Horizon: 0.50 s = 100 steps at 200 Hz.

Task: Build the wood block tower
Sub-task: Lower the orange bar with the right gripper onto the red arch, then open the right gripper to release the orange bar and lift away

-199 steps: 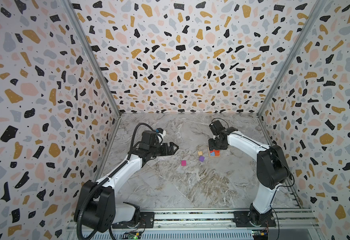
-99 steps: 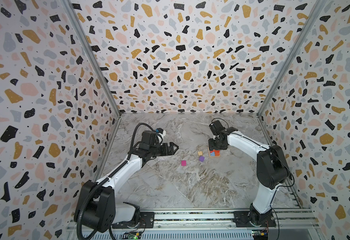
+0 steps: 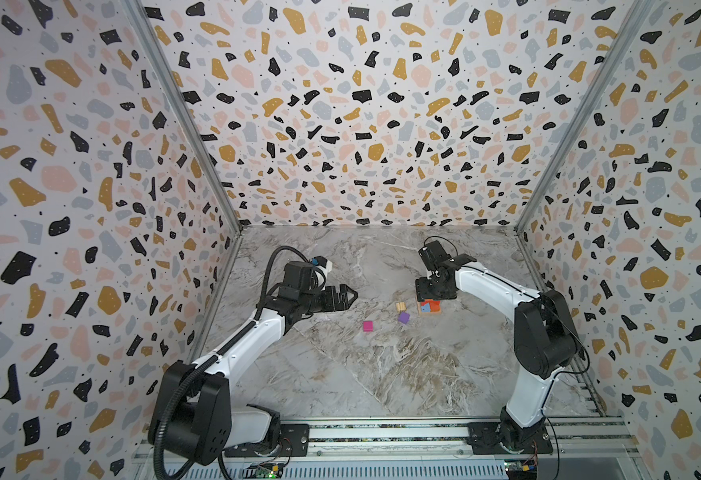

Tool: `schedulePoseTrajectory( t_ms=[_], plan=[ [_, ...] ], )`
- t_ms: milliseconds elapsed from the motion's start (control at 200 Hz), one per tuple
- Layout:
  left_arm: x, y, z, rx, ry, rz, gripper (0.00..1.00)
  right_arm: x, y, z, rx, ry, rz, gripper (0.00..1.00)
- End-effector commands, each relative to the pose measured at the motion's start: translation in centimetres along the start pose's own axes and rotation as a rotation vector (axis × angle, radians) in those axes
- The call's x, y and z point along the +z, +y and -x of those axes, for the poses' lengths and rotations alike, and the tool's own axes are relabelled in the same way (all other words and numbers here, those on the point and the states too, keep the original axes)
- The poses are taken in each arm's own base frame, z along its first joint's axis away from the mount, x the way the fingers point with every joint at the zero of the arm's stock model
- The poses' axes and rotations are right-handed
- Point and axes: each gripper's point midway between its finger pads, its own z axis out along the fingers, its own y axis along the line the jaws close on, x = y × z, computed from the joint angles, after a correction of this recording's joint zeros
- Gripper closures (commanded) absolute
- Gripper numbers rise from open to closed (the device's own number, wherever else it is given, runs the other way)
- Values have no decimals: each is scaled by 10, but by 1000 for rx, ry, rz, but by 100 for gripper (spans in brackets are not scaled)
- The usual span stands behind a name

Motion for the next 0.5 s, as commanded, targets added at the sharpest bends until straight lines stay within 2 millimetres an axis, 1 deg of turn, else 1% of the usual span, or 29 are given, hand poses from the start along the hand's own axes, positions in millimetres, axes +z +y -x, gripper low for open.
schedulePoseTrajectory(
  t_ms=[0,165,345,496],
  plan=[
    [-5,-5,8,16,-37,-18,0,-12,1,11,-9,-24,0,22],
    [-4,-4,8,17,-34,-14,0,-27,2,19,-20,-55,4,16],
    [-4,-3,8,18,-33,-8,0,-54,8,28,-69,-116,-3,10],
    [-4,-2,9,17,-33,-3,0,-74,15,31,-108,-158,11,9]
  ],
)
